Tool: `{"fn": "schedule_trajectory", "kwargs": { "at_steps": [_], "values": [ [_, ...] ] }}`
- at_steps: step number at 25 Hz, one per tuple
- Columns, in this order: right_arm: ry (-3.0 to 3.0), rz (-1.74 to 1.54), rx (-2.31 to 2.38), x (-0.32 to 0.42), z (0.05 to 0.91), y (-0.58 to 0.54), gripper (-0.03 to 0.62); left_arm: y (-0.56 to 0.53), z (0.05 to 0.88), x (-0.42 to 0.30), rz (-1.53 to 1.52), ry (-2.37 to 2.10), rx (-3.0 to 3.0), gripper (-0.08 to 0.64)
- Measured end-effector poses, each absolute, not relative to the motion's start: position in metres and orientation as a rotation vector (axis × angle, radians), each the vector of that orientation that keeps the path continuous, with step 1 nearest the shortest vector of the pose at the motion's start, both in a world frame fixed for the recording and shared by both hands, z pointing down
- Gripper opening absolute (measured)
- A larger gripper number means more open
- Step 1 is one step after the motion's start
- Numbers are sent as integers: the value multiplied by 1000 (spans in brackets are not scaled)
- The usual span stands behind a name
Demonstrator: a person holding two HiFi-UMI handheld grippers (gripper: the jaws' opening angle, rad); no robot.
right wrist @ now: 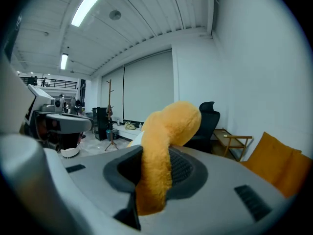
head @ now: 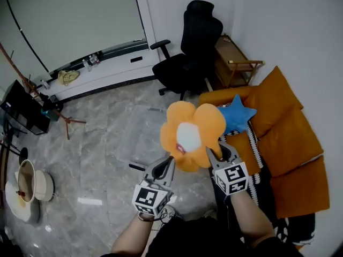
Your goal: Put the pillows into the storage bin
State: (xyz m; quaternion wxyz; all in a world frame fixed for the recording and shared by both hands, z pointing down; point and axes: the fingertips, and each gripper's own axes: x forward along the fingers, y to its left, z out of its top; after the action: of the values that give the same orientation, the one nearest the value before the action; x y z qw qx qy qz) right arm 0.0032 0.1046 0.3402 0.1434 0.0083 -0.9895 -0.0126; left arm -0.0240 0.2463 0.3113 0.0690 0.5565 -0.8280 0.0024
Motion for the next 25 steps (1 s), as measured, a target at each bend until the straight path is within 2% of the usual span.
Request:
{"fn": "schedule_trajectory", "kwargs": {
  "at_steps": [13, 25],
  "values": [
    [-2815, -38, -238, -126, 354, 249, 112, 398, 325, -131, -36, -2622, 1423, 6],
    [-2716, 1, -527, -235, 400, 261, 112, 399, 360, -206, -19, -2644, 1142, 6]
  ]
}}
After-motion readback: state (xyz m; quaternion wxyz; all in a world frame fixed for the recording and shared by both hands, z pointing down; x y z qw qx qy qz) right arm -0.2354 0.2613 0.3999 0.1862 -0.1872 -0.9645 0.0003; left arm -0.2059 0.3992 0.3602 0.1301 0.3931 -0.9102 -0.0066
